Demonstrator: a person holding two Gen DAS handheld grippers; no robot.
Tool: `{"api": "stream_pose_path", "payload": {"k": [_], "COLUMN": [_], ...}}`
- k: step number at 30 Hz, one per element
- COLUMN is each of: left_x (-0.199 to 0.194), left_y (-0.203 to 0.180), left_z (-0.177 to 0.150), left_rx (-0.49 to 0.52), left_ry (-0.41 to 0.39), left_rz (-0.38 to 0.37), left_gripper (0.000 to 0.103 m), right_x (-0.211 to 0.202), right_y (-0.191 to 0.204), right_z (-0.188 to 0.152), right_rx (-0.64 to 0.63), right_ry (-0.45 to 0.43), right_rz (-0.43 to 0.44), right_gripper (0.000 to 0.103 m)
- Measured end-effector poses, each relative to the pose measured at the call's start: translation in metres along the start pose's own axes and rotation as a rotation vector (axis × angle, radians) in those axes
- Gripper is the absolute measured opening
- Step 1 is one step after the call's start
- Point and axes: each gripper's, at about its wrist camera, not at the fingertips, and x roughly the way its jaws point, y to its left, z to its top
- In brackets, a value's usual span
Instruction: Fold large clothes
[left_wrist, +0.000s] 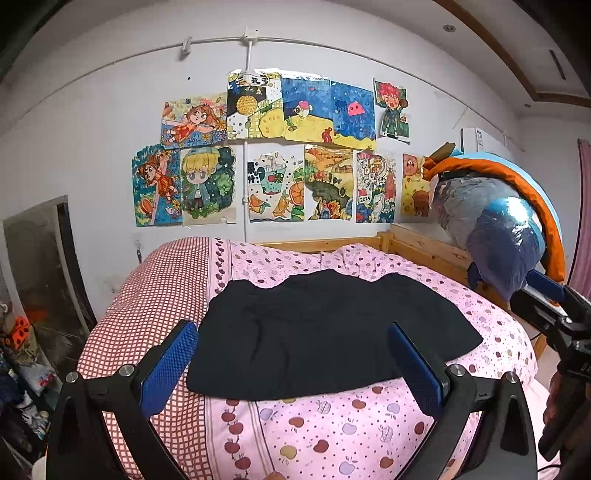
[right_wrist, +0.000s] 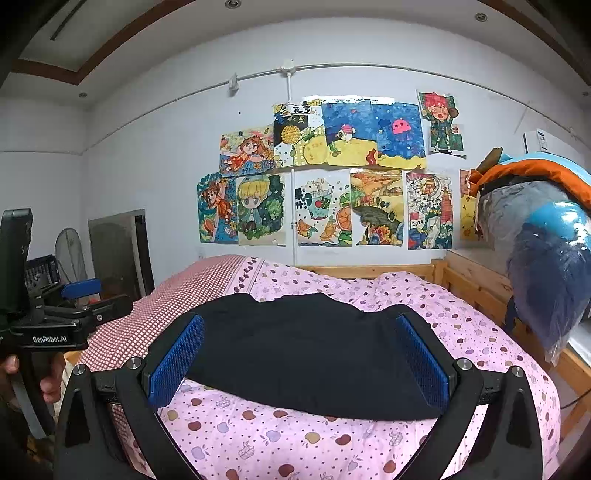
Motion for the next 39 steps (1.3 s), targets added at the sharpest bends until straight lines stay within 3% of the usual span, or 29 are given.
{"api": "stream_pose_path", "payload": {"k": [10, 17, 29, 35, 39], "left_x": [-0.012, -0.012, -0.013, 0.0, 0.001], "left_y": [-0.001, 0.007, 0.004, 0.002, 0.007], "left_z": [-0.027, -0.039, -0.066, -0.087, -0.088], "left_rx": [-0.034, -0.036, -0.016, -0.026, -0.043], "left_ry": [0.044, 0.061, 0.056, 0.128, 0.129], "left_rz": [0.025, 0.048, 0.083, 0.06, 0.059], "left_gripper": [0.103, 0.103, 0.103, 0.103, 0.103], "right_x": [-0.007, -0.01, -0.005, -0.001, 0.001], "right_y": [0.001, 0.002, 0.011, 0.009, 0.005], "right_z": [-0.025, -0.037, -0.064, -0.078, -0.082], "right_rx": [0.007, -0.005, -0.014, -0.02, -0.006], "right_ry": [0.073, 0.102, 0.174, 0.216, 0.234], "right_rz": [0.018, -0.051, -0.083, -0.115, -0.12], "right_gripper": [0.101, 0.101, 0.101, 0.101, 0.101]}}
